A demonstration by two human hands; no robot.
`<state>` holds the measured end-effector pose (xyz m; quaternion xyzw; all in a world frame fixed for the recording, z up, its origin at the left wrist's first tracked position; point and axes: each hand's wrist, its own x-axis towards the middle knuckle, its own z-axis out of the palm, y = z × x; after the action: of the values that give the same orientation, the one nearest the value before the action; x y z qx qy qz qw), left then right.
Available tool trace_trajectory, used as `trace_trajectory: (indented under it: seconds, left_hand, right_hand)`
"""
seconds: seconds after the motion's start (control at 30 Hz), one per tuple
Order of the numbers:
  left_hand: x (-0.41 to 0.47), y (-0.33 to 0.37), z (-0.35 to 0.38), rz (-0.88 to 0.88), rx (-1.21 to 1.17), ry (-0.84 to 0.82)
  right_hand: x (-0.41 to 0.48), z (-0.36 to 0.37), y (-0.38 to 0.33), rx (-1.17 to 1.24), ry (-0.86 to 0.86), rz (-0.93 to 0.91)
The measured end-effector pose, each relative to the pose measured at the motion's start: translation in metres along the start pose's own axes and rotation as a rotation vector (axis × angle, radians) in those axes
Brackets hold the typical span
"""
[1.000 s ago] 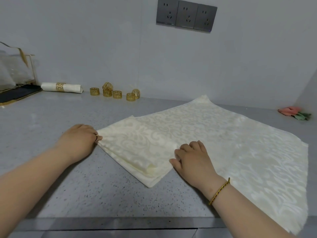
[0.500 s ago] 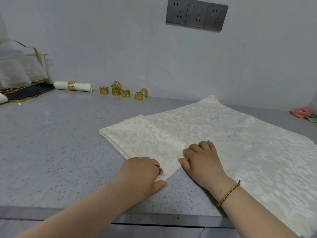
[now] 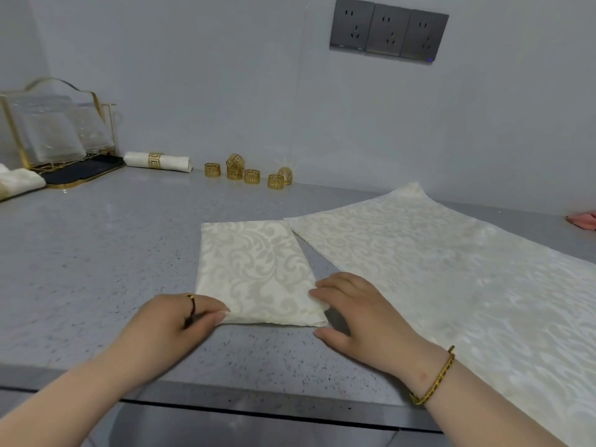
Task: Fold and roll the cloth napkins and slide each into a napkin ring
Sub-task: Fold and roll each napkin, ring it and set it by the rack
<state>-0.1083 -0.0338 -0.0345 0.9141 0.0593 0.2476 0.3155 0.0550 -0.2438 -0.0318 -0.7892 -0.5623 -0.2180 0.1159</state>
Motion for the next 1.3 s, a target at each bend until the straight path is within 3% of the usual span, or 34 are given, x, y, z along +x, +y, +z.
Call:
trace_trajectory:
  seconds: [0.27, 0.37, 0.53, 0.7, 0.87, 1.1, 1.3]
  left_hand:
    - [0.002, -0.002, -0.005, -0.138, -0.133, 0.11]
    - [0.003, -0.002, -0.004, -0.163, -0.12, 0.082]
    - [0.004, 0.008, -0.008, -0.198, -0.154, -0.053]
    - [0.025, -0.013, -0.005, -0.268, -0.103, 0.111]
    - [0.06, -0.029, -0.01, -0.404, -0.121, 0.018]
    - [0.071, -0.034, -0.002, -0.358, 0.014, 0.059]
    - [0.064, -0.035, -0.003, -0.251, 0.085, 0.077]
  right_hand:
    - [0.027, 0.006, -0.016, 0.352, -0.183, 0.058]
    - [0.031, 0.006, -0.013, 0.473, -0.131, 0.189]
    - [0.056, -0.008, 0.005, 0.715, -0.329, 0.404]
    - [0.068, 0.005, 0.016, 0.909, -0.374, 0.577]
    - [0.069, 0.018, 0.018, 0.829, -0.278, 0.506]
    - [0.072, 0.028, 0.017, 0.654, -0.152, 0.461]
    - [0.07, 0.025, 0.012, 0.461, -0.154, 0.401]
